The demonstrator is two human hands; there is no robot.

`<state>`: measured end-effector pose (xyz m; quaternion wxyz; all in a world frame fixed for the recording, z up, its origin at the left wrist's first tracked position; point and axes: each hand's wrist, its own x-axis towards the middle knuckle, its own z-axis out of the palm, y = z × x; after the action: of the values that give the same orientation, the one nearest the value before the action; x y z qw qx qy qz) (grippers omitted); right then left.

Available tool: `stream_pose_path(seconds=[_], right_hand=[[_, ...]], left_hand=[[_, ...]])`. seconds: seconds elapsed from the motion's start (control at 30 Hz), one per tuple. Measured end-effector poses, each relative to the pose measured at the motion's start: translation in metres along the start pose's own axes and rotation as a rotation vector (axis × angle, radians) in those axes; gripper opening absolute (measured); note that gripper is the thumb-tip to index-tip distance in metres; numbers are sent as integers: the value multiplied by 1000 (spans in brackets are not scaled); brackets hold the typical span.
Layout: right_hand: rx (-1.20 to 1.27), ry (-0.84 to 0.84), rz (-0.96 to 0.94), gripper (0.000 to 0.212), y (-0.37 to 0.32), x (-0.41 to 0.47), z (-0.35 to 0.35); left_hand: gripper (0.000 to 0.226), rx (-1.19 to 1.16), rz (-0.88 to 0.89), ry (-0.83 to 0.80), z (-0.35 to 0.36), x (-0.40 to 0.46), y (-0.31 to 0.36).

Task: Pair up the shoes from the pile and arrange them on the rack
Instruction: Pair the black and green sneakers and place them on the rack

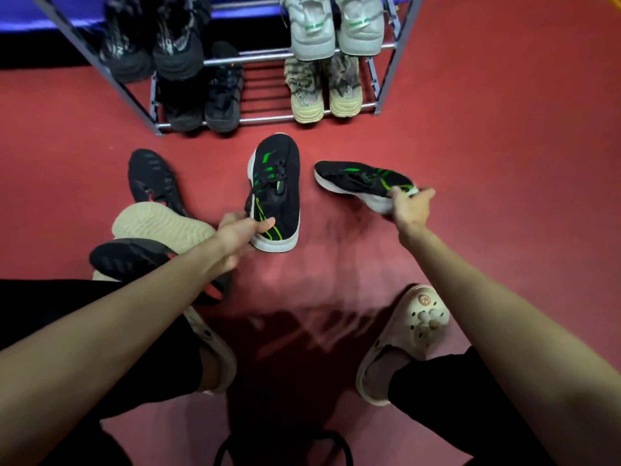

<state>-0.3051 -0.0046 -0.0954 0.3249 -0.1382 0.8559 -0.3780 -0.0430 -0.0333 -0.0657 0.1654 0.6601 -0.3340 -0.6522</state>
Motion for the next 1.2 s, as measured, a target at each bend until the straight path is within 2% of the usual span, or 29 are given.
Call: stream_pose_path(seconds=[0.07,0.17,0.23,0.3,0.43,0.5,0.67,0.87,1.07,1.2], right_hand=[[-12,-165,92,50,11,-11,4],[-92,-469,217,17,19,-36,6],[-30,-564,300,14,19,-48,8],[92,-569,317,13,12,-52,8],[164,-513,258,7,-15,-65,-2],[170,-521,234,9,-28,-77,-14],[309,-507,94,15,-63,-106,-51],[462,-498,-98,17,-106,-131,-85],[533,-455,-231,25,-139,-131,-87],[565,-450,-253,21,-169,-116,-73]], left_hand=[[26,-23,1,-15,-2,-2,-1],[24,-61,-15,-9,-1,-5,0],[21,-89,-39,-10,0,-10,1],[19,-106,-60,-12,-3,-16,5],[37,-120,-44,-25,-16,-33,16],[34,-147,-17,-41,-22,-44,24],[5,-130,161,-139,-39,-89,64],[7,-87,375,-177,-58,-134,110],[23,-136,480,-99,-55,-138,154],[8,-179,534,-127,-50,-124,187]])
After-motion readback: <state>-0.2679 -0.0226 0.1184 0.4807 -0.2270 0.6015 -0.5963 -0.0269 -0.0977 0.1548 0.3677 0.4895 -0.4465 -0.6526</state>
